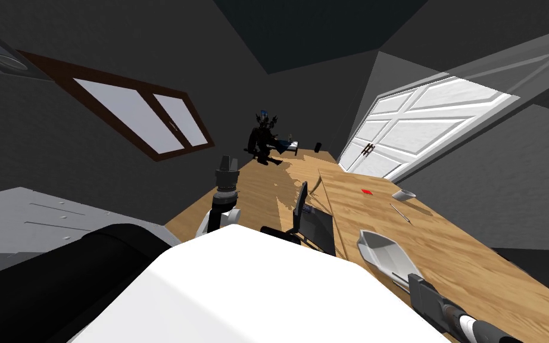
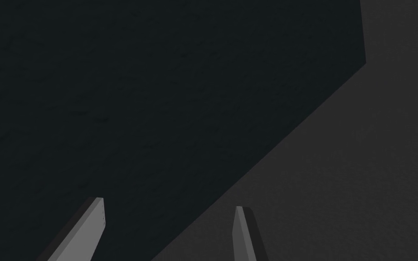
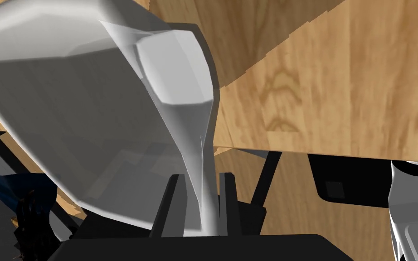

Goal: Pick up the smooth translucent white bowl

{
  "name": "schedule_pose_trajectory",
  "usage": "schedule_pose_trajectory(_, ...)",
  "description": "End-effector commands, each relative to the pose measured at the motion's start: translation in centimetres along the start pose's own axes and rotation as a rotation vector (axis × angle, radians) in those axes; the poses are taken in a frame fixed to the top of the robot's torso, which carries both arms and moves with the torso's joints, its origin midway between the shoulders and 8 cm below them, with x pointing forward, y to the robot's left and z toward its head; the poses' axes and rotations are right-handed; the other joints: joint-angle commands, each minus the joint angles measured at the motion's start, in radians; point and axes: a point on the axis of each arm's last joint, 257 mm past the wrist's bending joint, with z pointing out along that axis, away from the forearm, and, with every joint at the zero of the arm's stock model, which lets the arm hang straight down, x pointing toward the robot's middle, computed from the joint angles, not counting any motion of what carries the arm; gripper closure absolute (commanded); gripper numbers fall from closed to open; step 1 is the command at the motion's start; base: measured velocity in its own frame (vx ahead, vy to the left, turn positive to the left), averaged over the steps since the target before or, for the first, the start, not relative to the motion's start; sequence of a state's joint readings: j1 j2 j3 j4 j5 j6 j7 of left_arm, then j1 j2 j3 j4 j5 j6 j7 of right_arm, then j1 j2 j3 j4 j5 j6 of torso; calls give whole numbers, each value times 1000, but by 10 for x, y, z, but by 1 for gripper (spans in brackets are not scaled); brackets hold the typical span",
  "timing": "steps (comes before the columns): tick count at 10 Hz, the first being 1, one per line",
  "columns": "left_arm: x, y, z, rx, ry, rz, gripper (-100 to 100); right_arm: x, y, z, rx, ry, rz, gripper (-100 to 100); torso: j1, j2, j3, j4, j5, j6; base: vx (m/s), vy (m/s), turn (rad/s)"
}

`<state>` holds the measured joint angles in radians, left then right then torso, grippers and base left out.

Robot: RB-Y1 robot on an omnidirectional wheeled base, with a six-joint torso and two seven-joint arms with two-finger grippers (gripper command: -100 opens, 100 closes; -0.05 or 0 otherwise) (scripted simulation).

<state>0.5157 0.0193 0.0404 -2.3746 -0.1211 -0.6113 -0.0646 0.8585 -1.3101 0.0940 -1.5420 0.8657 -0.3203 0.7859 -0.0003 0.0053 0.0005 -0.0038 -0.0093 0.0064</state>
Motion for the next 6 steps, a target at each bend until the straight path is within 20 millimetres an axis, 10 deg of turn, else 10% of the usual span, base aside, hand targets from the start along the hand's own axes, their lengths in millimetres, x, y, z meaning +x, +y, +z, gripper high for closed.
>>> schedule_pose_trajectory(1, 0, 0, 0, 0, 0, 0, 0, 0, 0, 0, 0, 0, 0, 0, 0, 0, 0, 0, 0, 0, 0, 0, 0)
schedule_pose_trajectory(2, 0, 0, 0, 0, 0, 0, 0, 0, 23, 5, -26, -5, 20, 100, 0, 0, 0, 0, 0, 0, 4, 8, -21)
schedule_pose_trajectory(5, 0, 0, 0, 0, 0, 0, 0, -2, 4, -3, -27, -11, -4, 100, 1, 1, 0, -2, -3, 3, 14, 32, -86)
schedule_pose_trajectory(6, 0, 0, 0, 0, 0, 0, 0, -3, 4, -4, -28, -12, -3, 0, -1, 1, 0, -2, -3, 2, 0, 0, 0)
